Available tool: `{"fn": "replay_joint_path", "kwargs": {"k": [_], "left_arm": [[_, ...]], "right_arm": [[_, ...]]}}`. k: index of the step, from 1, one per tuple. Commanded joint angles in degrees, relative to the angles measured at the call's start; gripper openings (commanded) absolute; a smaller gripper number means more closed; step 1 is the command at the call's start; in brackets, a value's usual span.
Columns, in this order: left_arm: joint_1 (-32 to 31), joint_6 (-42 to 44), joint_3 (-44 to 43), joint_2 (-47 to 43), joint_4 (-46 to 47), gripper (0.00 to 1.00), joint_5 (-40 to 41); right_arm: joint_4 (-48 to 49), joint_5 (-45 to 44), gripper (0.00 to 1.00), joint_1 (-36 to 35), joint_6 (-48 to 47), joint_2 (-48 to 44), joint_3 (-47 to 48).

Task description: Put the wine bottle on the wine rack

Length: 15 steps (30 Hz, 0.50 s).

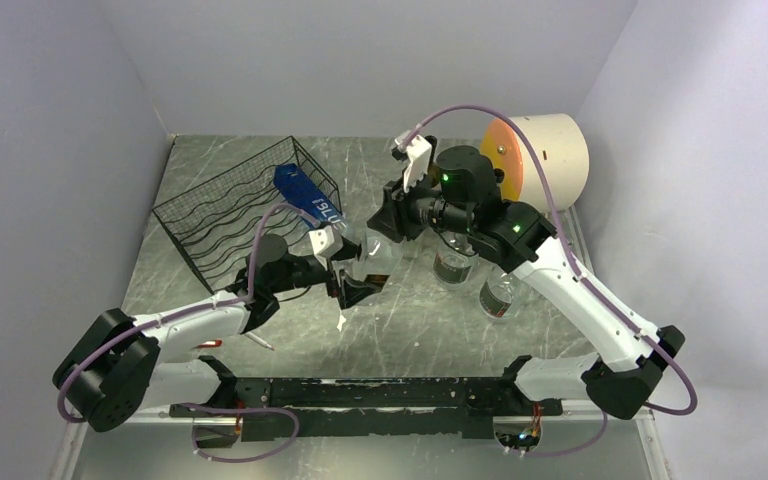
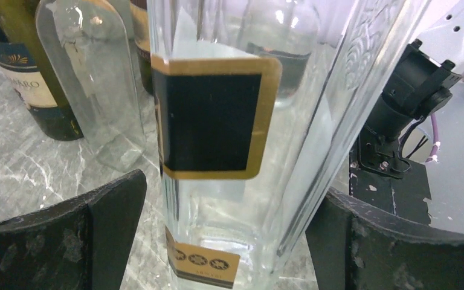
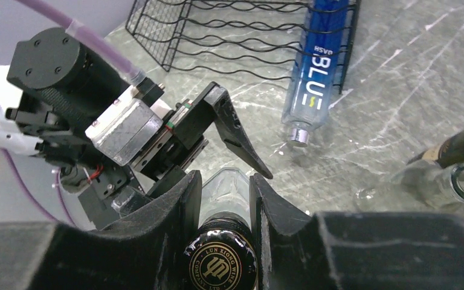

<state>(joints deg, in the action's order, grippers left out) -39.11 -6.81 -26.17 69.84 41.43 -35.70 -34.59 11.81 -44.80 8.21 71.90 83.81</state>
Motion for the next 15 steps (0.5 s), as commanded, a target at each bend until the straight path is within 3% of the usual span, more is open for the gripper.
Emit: {"fn": "replay_joint_path", "kwargs": {"k": [1,9,11,13,15], "left_arm": [[-0.16,0.82,0.24,-0.79,7.0,1.0,-2.52],[-0.16,4.36,0.04,-2.63,5.89,0.73,-5.64],[-0.15,5.31,-0.54,-2.78,4.84,0.62,-5.25],[-0.17,6.54,-1.62,-2.51,2.72,0.45,-4.05],[-0.13,9.52,-3.7,-2.22,-1.36,0.1,-3.24]], "right_arm": [[5.49,9.53,0.0,-0.04,-2.95,-1.26,2.69],[6.82,12.2,0.0,-0.07,-3.26,-2.96,2.58],[7.15,12.2,0.0,0.02,-2.83,-3.2,2.42],[7.2,11.97,0.0,0.03,-2.19,-3.38,2.37],[6.71,10.67,0.05,0.0,-1.36,-3.43,2.63]]}}
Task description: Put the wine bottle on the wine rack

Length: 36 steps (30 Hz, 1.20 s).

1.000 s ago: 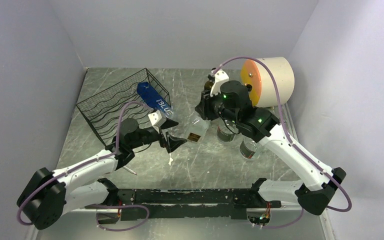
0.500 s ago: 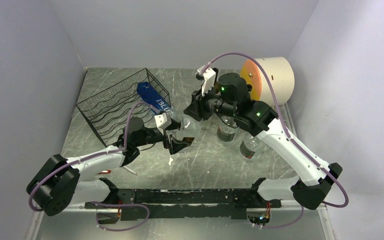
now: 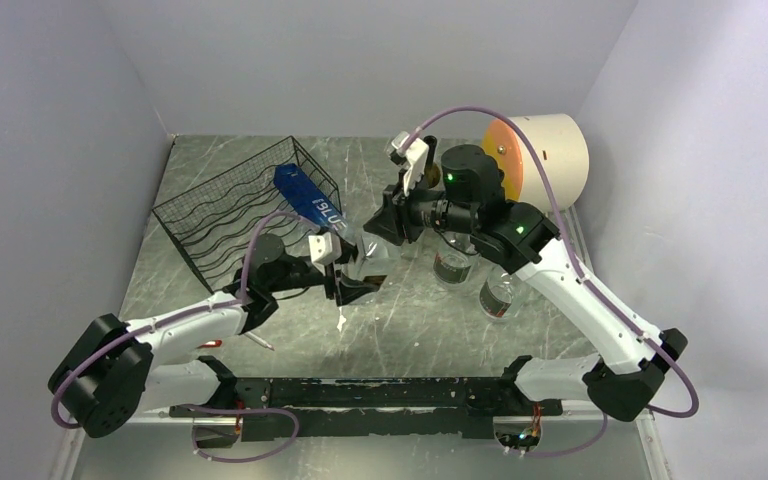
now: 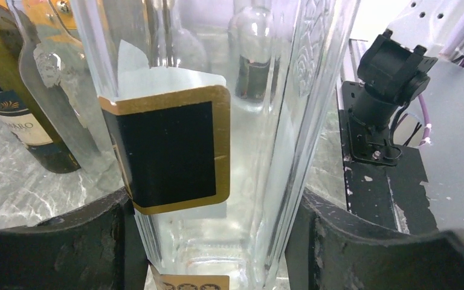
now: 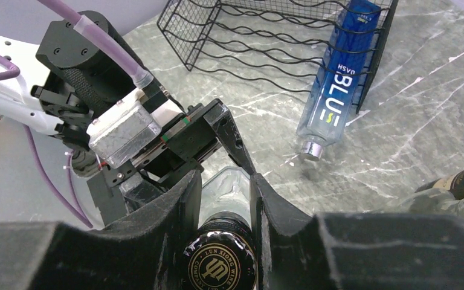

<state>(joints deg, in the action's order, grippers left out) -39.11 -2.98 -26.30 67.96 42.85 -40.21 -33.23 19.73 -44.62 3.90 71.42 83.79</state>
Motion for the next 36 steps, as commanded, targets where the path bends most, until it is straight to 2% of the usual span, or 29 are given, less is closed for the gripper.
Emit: {"fn": "replay_joint_path", "kwargs": {"k": [1,3,5,8,16,23,29,34,36], "left_arm": [[-0.15,7.12,-4.68,-0.37,-4.71,0.07,2.04],[-0.17,10.55,-5.99,-0.73,-6.53,0.07,2.45],[-0.16,12.57,-6.44,-1.5,-5.47,0.07,4.1],[-0.14,16.02,-8.13,-1.78,-5.25,0.07,5.9],[-0.16,30.89,-14.09,-1.09,-6.46,0.07,10.57],[-0.17,44.78,-26.65,1.26,-18.74,0.07,9.93],[-0.14,56.61,-31.62,1.83,-22.43,0.07,8.58],[-0.14,69.51,-39.91,4.36,-32.6,0.07,9.92],[-0.15,73.44,-40.95,4.54,-33.48,0.07,10.18]], "right_arm": [[4.9,1.77,0.16,-0.16,3.59,-3.02,2.77],[4.05,1.0,0.39,-0.23,3.34,-3.41,2.78],[3.82,0.0,0.57,-0.2,2.73,-4.18,2.45],[2.96,-5.16,0.71,-0.14,2.78,-5.05,3.12],[-6.63,-19.08,0.74,-0.1,5.73,-3.39,10.43],[-14.38,-24.97,0.75,-0.21,8.17,-2.09,14.88],[-18.55,-24.23,0.76,-0.16,9.46,-2.43,17.27],[-18.18,-20.28,0.78,-0.17,7.75,-4.21,16.53],[-18.18,-19.52,0.8,-0.17,6.7,-4.64,16.43]]}}
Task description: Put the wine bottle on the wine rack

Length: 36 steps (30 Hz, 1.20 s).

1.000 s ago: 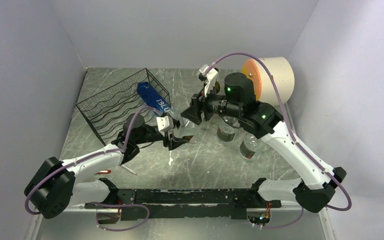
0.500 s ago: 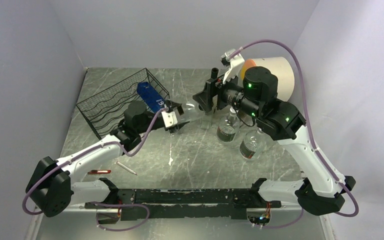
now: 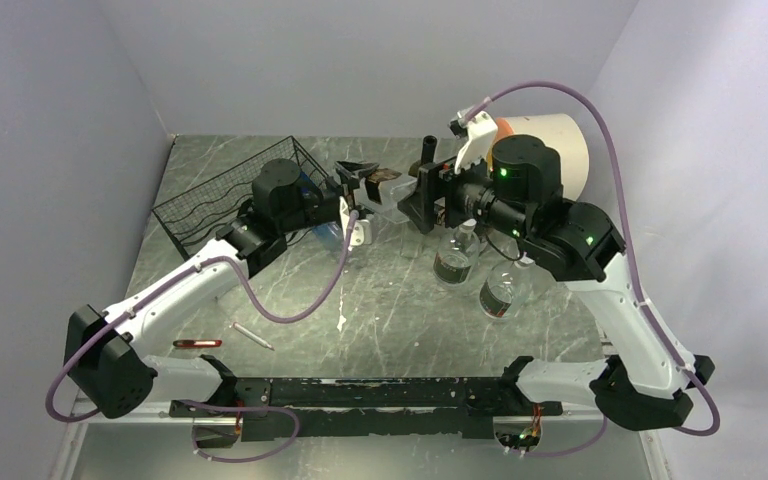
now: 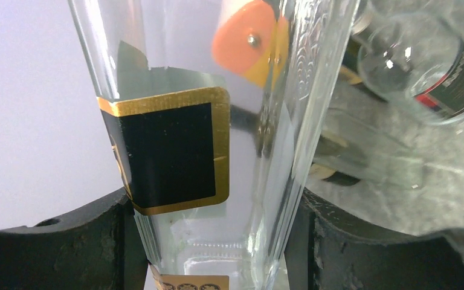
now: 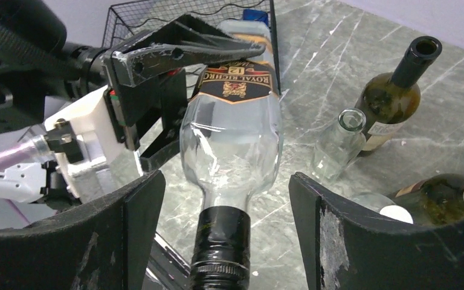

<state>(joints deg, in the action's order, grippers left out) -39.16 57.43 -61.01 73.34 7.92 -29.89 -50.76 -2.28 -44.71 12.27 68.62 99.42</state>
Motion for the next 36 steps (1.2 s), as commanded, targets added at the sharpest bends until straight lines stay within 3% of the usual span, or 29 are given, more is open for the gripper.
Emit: {"fn": "replay_joint_path", "kwargs": {"k": [1,9,23,30,35,36], "left_arm": [[-0.12,14.58,-6.21,-0.96,1.73,0.07,-0.02],[-0.41,22.49,-4.2,-2.55,4.77,0.07,-1.87],[-2.91,30.0,-1.07,-1.16,10.3,0.07,4.27],[-3.44,28.93,-2.48,-0.48,10.63,0.07,3.93],[-3.82,26.21,-2.06,-0.7,11.68,0.07,4.78],[-3.93,24.32,-2.04,-0.81,12.02,0.16,4.34]], "right_arm": [[-0.53,2.46,0.81,-0.08,-1.88,-2.03,0.78],[-0.69,1.47,0.86,-0.15,-2.03,0.22,-0.68],[5.61,-1.41,0.83,-0.09,6.56,2.73,-9.34],[10.4,1.02,0.68,-0.04,7.62,1.84,-14.34],[11.26,-0.98,0.32,-0.03,7.73,1.15,-15.25],[11.6,-1.38,0.23,-0.06,7.31,0.99,-15.36]]}}
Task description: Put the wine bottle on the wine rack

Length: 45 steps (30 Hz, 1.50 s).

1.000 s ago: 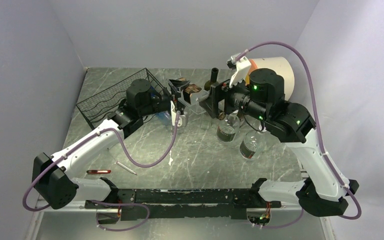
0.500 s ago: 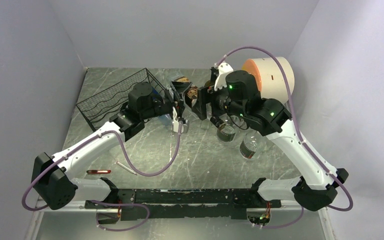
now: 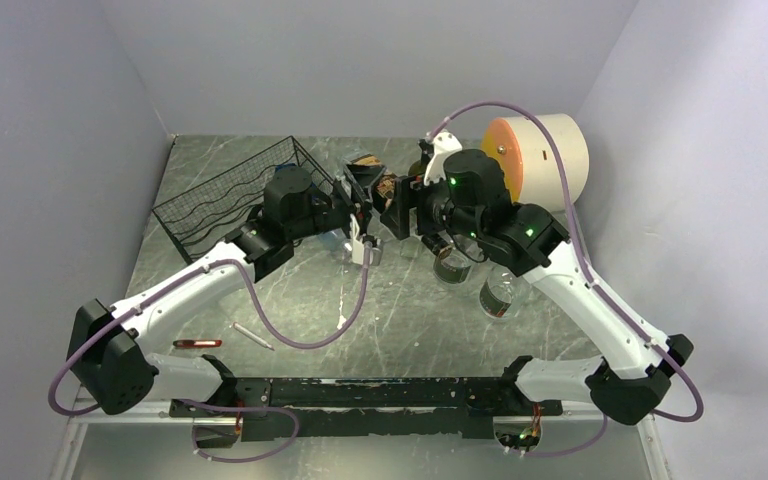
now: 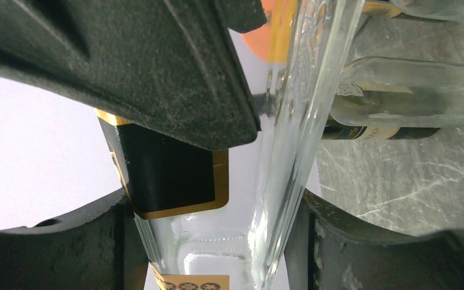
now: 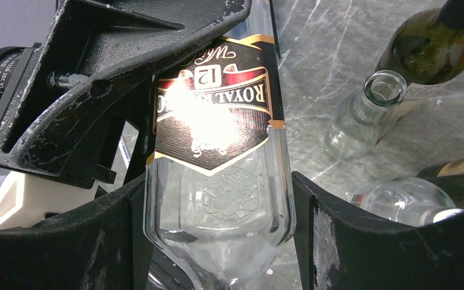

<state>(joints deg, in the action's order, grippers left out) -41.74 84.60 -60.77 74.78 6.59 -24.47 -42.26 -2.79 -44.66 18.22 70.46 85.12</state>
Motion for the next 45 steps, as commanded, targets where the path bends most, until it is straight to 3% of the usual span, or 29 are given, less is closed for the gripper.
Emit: {"fn": "replay_joint_path", "kwargs": {"k": [1,2,3,5,6,7,17,21,24,27,31,35,45], "left_arm": [[-1.54,-4.95,-2.62,-2.27,13.04,0.29,-1.84],[-1.71,-6.89,-3.05,-2.21,12.11,0.58,-2.45],[-1.96,-9.43,-3.4,-2.16,11.52,0.7,-2.73],[-2.2,-14.86,-2.65,-2.3,12.57,0.82,-2.81],[-2.28,-17.3,-1.55,-2.68,13.8,0.97,-2.9],[-2.24,-19.51,-0.44,-3.08,15.02,1.0,-2.88],[-2.37,-40.59,11.31,-9.27,21.32,0.97,2.43],[-2.33,-52.14,16.55,-14.03,25.29,0.97,8.4],[-2.37,-64.04,18.35,-17.62,25.52,1.0,17.28],[-2.27,-78.29,17.56,-21.35,20.03,1.0,27.19],[-2.28,-90.61,9.36,-21.63,2.97,1.0,39.81],[-2.27,-94.35,1.14,-19.57,-8.69,1.0,41.66],[-2.25,-93.07,0.62,-25.07,-7.66,1.0,36.47]], "right_arm": [[3.46,-1.48,0.14,-0.1,1.04,-0.99,-1.22],[3.9,-2.19,0.05,-0.06,0.77,-1.22,-1.22],[4.26,-2.94,0.0,-0.19,0.68,-1.39,-1.19],[4.97,-4.34,0.0,-0.1,0.59,-1.81,-1.14],[5.25,-5.14,0.0,-0.09,0.66,-2.08,-1.1],[5.61,-5.8,0.0,-0.07,0.65,-2.53,-1.19],[7.89,-9.34,0.0,-0.08,0.76,-5.62,-3.57],[9.11,-8.52,0.0,-0.09,0.28,-5.79,-5.83],[10.28,-6.48,0.0,-0.12,-1.01,-5.18,-7.84],[12.96,-2.77,0.0,-0.01,-3.26,-5.02,-11.04],[18.29,4.95,0.0,-0.04,-5.85,-5.07,-15.52],[23.52,12.59,0.0,-0.21,-5.76,-3.4,-18.51],[39.78,12.63,0.0,-7.5,3.57,3.52,-25.74]]}}
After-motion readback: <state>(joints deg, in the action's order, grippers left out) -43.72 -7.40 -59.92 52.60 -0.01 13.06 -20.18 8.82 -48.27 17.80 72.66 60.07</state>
